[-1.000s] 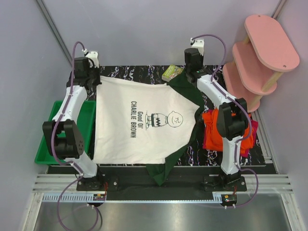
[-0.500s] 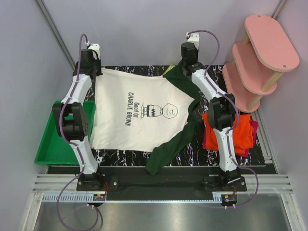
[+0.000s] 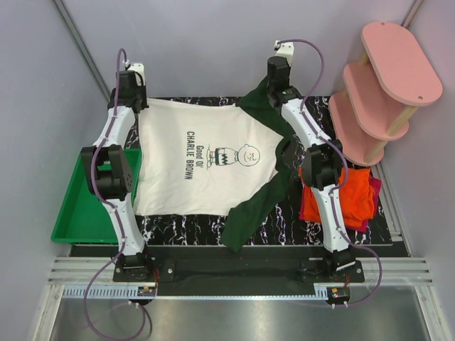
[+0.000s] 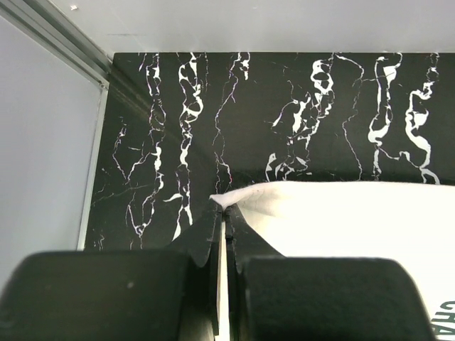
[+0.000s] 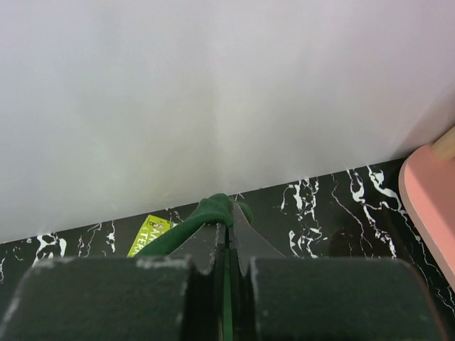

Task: Fold and stack the t-shirts
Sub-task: Flatten the tshirt out

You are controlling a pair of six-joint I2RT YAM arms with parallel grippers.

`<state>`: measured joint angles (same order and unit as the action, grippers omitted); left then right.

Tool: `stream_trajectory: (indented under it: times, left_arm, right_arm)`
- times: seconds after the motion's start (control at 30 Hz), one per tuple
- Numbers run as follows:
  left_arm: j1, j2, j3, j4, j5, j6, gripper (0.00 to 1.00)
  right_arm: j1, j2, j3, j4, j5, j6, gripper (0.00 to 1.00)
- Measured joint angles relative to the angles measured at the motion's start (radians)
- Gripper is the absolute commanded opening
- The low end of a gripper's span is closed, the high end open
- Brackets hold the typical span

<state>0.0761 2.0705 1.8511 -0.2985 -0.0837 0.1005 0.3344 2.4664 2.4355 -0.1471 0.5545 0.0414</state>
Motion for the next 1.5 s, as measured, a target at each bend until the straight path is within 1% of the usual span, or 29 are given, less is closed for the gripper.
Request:
stream_trajectory:
  times: [0.2, 0.43, 0.53, 0.83, 1.0, 1.2, 1.3, 1.33, 1.37, 1.4, 1.43, 1.47, 1.5]
  left_arm:
    - [0.000, 0.027, 0.008, 0.000, -0.011, 0.000, 0.00]
    - [0.000, 0.030, 0.004, 0.004, -0.018, 0.000, 0.00]
    - [0.000, 0.012, -0.032, 0.008, -0.015, 0.000, 0.00]
    - [0.000, -0.125, -0.216, 0.021, -0.007, 0.013, 0.00]
    - [0.000, -0.136, -0.231, 0.029, -0.010, 0.019, 0.00]
    - [0.000, -0.136, -0.231, 0.032, -0.022, 0.016, 0.00]
    - [0.000, -0.133, -0.230, 0.031, -0.029, 0.016, 0.00]
    - [0.000, -0.128, -0.229, 0.031, -0.032, 0.016, 0.03]
    - [0.000, -0.122, -0.226, 0.030, -0.035, 0.016, 0.09]
    - [0.000, -0.113, -0.221, 0.029, -0.037, 0.016, 0.18]
    - [0.000, -0.104, -0.217, 0.029, -0.037, 0.018, 0.28]
    - [0.000, -0.096, -0.215, 0.027, -0.037, 0.018, 0.46]
    - [0.000, -0.089, -0.215, 0.024, -0.037, 0.013, 0.58]
  right_arm:
    - [0.000, 0.004, -0.011, -0.015, -0.007, 0.009, 0.00]
    - [0.004, 0.003, -0.071, -0.019, -0.008, 0.009, 0.00]
    - [0.010, -0.001, -0.106, -0.023, -0.006, 0.007, 0.00]
    - [0.064, -0.061, -0.199, -0.056, 0.012, 0.008, 0.00]
    - [0.079, -0.065, -0.183, -0.071, 0.009, 0.008, 0.00]
    - [0.079, -0.060, -0.094, -0.081, 0.007, 0.010, 0.00]
    - [0.079, -0.060, -0.088, -0.079, 0.008, 0.010, 0.00]
    - [0.077, -0.058, -0.089, -0.083, 0.008, 0.010, 0.01]
    - [0.076, -0.055, -0.089, -0.083, 0.009, 0.011, 0.10]
    - [0.075, -0.052, -0.089, -0.083, 0.008, 0.016, 0.29]
    - [0.073, -0.047, -0.089, -0.083, 0.007, 0.022, 0.40]
    - [0.071, -0.043, -0.089, -0.083, 0.005, 0.030, 0.49]
    - [0.068, -0.037, -0.089, -0.084, 0.003, 0.034, 0.64]
